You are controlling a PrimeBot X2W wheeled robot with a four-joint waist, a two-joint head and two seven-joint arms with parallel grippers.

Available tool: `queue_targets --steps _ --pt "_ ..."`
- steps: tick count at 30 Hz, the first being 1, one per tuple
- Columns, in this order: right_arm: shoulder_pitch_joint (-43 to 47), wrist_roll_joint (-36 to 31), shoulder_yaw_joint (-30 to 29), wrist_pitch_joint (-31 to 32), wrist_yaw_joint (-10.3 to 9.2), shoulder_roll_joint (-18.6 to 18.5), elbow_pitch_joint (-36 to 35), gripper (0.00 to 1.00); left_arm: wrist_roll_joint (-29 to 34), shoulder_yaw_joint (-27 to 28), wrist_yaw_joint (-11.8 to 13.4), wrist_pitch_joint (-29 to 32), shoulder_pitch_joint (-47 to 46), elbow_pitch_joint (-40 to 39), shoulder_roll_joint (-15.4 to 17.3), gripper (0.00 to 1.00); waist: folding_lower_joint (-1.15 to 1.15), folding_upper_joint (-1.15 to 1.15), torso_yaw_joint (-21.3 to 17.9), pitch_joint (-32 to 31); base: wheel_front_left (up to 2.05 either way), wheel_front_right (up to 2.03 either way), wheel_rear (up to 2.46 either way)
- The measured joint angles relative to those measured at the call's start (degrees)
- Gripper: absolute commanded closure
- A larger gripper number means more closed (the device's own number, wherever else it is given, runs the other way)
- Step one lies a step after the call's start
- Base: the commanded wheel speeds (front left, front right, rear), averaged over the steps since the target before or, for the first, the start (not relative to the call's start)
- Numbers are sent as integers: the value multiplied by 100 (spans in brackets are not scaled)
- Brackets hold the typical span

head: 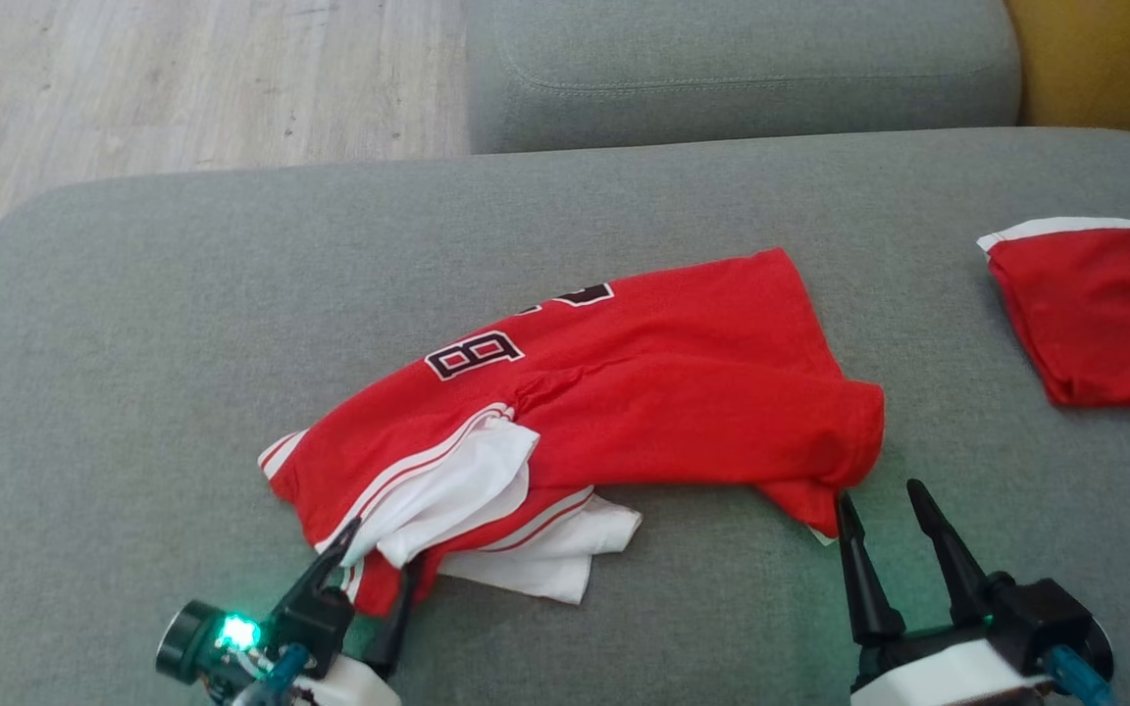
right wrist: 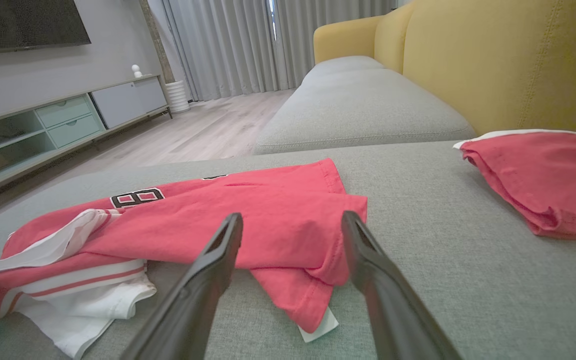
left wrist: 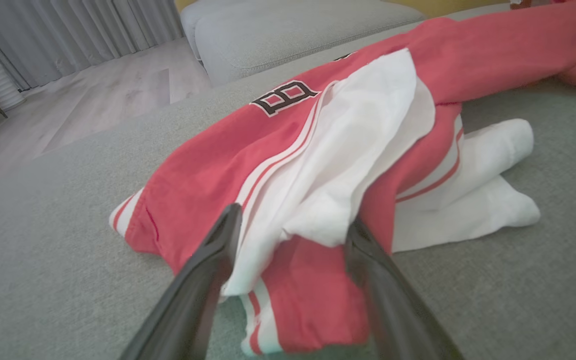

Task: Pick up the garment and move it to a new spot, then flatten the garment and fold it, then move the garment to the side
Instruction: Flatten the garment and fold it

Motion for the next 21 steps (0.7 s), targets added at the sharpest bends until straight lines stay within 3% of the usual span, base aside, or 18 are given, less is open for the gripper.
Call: queue_targets --steps 3,4,5,12,21 --pt "0 0 10 0 0 0 20 0 13 -26 -5 -2 -66 71 1 58 0 0 -34 2 0 0 0" --pt "0 -5 8 0 0 0 20 0 13 -36 -8 -2 -81 96 1 94 0 0 -44 3 0 0 0" --pt "0 -9 7 0 0 0 20 0 13 -53 -23 -4 -102 122 2 100 0 0 -52 3 0 0 0" --pt "2 -58 -48 0 0 0 21 0 13 -82 10 -60 -130 30 19 100 0 0 -38 -25 0 0 0" --pt "2 -158 -356 0 0 1 304 0 -4 437 381 -111 -112 -1196 434 100 0 0 237 -58 0 0 0"
